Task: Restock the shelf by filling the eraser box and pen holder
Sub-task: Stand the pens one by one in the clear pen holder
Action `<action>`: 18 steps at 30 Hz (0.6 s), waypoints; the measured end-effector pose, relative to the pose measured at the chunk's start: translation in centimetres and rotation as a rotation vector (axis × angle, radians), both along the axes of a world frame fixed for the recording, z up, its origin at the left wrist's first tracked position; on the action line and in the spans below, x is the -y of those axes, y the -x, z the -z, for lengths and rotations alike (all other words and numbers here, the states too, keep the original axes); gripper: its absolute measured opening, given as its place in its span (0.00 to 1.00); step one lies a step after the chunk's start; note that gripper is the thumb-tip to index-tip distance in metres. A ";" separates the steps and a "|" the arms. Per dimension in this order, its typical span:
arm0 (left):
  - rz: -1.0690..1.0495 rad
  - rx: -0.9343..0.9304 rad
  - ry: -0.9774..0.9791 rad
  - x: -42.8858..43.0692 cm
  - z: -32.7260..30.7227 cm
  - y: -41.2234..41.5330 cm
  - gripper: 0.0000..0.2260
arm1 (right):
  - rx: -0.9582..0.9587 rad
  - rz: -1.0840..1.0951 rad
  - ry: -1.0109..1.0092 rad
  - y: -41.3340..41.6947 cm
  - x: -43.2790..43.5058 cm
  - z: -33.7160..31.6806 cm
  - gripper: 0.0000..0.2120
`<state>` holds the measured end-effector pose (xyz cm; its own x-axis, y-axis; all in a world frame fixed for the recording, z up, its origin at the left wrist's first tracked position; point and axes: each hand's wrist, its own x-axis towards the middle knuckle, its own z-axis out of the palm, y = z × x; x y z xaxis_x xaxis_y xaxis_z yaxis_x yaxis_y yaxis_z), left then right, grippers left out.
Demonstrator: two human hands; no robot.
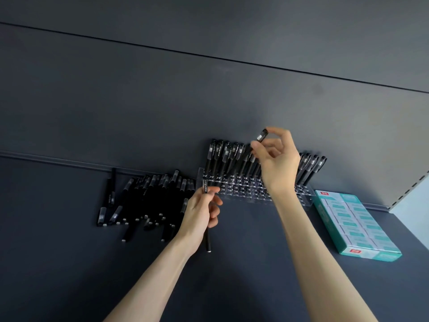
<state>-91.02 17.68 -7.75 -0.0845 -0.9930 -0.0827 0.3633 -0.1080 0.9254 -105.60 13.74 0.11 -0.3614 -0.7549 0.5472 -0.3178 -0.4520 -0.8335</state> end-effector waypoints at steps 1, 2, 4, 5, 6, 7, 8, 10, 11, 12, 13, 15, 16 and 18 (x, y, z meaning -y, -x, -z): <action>-0.003 -0.010 0.007 0.0 0.0 0.0 0.07 | -0.057 0.028 0.005 -0.2 0.4 0.0 0.13; 0.002 0.003 0.020 -0.2 0.0 -0.1 0.07 | -0.105 0.044 0.011 -0.4 0.7 0.1 0.13; 0.016 0.068 0.043 -0.4 0.0 -0.2 0.09 | -0.166 0.064 0.034 -0.8 1.3 0.4 0.13; 0.015 0.090 0.048 -0.3 0.0 -0.3 0.09 | -0.187 0.072 0.045 -0.9 1.6 0.6 0.13; 0.011 0.090 0.047 -0.2 0.0 -0.4 0.09 | -0.203 0.079 0.053 -1.0 1.8 0.7 0.14; 0.006 0.072 0.039 -0.1 0.0 -0.5 0.09 | -0.219 0.084 0.055 -1.0 2.0 0.9 0.14; 0.002 0.044 0.029 0.0 0.0 -0.5 0.09 | -0.233 0.086 0.052 -1.0 2.2 1.0 0.14; -0.001 -0.006 0.022 0.0 0.0 -0.4 0.09 | -0.268 0.086 0.048 -1.1 2.5 1.3 0.14; 0.004 -0.013 0.028 0.0 0.0 -0.4 0.09 | -0.288 0.088 0.051 -1.2 2.7 1.5 0.14; 0.013 -0.005 0.042 -0.1 0.0 -0.4 0.09 | -0.305 0.092 0.052 -1.3 2.8 1.7 0.14; 0.023 0.014 0.058 -0.2 -0.1 -0.4 0.09 | -0.320 0.094 0.049 -1.4 2.9 1.9 0.14; 0.031 0.049 0.075 -0.3 -0.2 -0.4 0.09 | -0.355 0.098 0.037 -1.5 3.1 2.3 0.15; 0.031 0.051 0.072 -0.3 -0.2 -0.4 0.09 | -0.374 0.101 0.028 -1.6 3.1 2.6 0.15; 0.025 0.026 0.051 -0.1 -0.2 -0.4 0.08 | -0.406 0.105 0.007 -1.7 3.1 3.1 0.14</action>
<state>-90.65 17.82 -7.55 -0.1077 -0.9936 -0.0347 0.3368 -0.0693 0.9390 -103.85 10.62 -2.99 -0.1898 -0.7214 0.6660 -0.6644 -0.4051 -0.6281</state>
